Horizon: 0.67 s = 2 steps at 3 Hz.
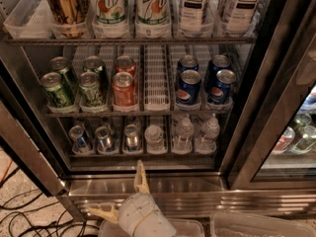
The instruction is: Pick redbull can from bottom shelf of fridge
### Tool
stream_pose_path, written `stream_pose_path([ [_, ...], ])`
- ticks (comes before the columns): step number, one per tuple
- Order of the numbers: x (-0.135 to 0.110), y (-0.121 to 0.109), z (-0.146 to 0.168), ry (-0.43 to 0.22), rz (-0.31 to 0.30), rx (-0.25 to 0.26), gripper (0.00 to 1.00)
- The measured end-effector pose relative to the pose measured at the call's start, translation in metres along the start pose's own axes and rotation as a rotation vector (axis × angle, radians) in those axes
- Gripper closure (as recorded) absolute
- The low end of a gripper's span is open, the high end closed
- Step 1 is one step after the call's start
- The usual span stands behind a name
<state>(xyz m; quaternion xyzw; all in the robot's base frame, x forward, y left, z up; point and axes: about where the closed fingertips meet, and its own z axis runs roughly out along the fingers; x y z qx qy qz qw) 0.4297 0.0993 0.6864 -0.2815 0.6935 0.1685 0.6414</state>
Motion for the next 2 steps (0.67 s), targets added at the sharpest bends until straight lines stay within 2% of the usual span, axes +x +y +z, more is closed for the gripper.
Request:
stream_pose_path([
  [1, -0.001, 0.001, -0.006, -0.011, 0.02, -0.009, 0.0],
  [2, 0.037, -0.013, 0.031, 0.019, 0.06, 0.013, 0.0],
])
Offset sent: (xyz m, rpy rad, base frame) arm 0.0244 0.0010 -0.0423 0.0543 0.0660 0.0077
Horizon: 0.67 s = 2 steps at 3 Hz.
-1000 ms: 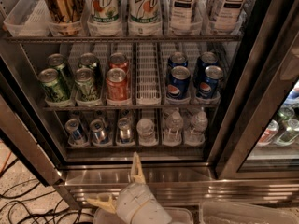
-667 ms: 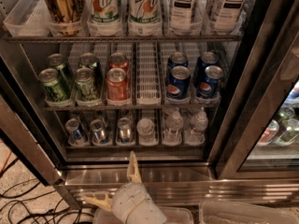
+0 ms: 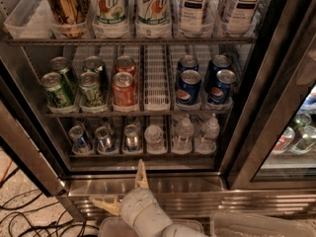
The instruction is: Pick redbull can from bottom shelf of fridge
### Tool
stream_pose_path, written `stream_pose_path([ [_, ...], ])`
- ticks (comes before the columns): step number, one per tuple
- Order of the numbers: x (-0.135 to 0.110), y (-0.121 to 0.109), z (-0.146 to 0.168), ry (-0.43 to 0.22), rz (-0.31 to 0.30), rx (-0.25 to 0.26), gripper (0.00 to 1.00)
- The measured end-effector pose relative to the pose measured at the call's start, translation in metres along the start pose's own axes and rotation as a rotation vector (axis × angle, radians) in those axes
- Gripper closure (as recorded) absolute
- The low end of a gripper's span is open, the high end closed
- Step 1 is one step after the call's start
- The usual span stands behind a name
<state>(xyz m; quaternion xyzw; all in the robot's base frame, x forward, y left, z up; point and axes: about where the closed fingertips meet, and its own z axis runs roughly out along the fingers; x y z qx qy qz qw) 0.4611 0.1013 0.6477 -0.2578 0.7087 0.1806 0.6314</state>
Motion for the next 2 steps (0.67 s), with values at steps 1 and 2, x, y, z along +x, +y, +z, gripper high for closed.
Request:
stream_pose_path([
  [1, 0.001, 0.001, 0.0, -0.001, 0.001, -0.005, 0.0],
  [2, 0.012, -0.007, 0.018, -0.02, 0.022, 0.007, 0.0],
])
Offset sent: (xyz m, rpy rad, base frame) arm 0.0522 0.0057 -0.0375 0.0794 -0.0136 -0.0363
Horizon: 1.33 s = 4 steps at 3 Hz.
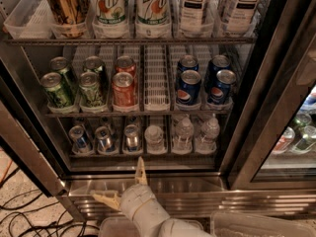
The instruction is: Pick redbull can from bottom shelf of fridge
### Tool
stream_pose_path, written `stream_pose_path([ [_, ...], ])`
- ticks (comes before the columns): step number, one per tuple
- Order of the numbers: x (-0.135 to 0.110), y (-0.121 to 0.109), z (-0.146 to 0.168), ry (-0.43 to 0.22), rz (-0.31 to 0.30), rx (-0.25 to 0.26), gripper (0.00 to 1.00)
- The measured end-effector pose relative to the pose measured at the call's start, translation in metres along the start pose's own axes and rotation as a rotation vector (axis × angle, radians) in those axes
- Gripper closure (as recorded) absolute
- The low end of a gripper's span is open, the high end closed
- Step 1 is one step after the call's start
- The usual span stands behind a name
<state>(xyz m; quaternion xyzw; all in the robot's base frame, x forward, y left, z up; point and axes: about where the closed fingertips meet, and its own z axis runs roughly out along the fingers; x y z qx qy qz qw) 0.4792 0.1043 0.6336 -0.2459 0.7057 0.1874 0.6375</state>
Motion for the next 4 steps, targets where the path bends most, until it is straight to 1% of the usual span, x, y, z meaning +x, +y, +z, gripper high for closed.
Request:
stream_pose_path([
  [1, 0.015, -0.018, 0.018, -0.025, 0.019, 0.006, 0.0],
  [2, 0.026, -0.035, 0.027, -0.049, 0.033, 0.0, 0.0],
  [3, 0.035, -0.05, 0.029, -0.05, 0.038, -0.013, 0.0],
  [4, 0.036, -0.064, 0.045, -0.056, 0.016, -0.069, 0.0],
])
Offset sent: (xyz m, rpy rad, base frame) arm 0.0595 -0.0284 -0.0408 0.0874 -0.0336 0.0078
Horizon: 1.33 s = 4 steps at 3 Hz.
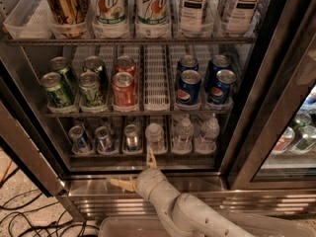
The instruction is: Pick redbull can from bottom shelf of fridge
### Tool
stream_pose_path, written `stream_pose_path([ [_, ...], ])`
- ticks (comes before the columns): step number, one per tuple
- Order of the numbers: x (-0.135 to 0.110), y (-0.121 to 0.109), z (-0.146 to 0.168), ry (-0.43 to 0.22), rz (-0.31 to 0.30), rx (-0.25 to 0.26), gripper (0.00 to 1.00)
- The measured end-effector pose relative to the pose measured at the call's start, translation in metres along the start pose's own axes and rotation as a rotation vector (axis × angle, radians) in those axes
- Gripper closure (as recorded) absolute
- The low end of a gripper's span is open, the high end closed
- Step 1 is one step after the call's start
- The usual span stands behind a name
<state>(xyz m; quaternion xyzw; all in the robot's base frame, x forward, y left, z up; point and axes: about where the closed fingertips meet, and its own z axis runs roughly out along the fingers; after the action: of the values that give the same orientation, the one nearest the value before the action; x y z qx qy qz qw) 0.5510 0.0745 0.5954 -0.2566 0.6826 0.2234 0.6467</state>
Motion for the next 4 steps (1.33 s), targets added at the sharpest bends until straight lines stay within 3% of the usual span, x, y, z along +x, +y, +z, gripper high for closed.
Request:
stream_pose_path([
  [1, 0.0, 0.0, 0.0, 0.0, 0.0, 0.0, 0.0],
  [3, 0.0, 0.0, 0.0, 0.0, 0.0, 0.0, 0.42],
  [4, 0.0, 0.0, 0.0, 0.0, 0.0, 0.0, 0.39],
])
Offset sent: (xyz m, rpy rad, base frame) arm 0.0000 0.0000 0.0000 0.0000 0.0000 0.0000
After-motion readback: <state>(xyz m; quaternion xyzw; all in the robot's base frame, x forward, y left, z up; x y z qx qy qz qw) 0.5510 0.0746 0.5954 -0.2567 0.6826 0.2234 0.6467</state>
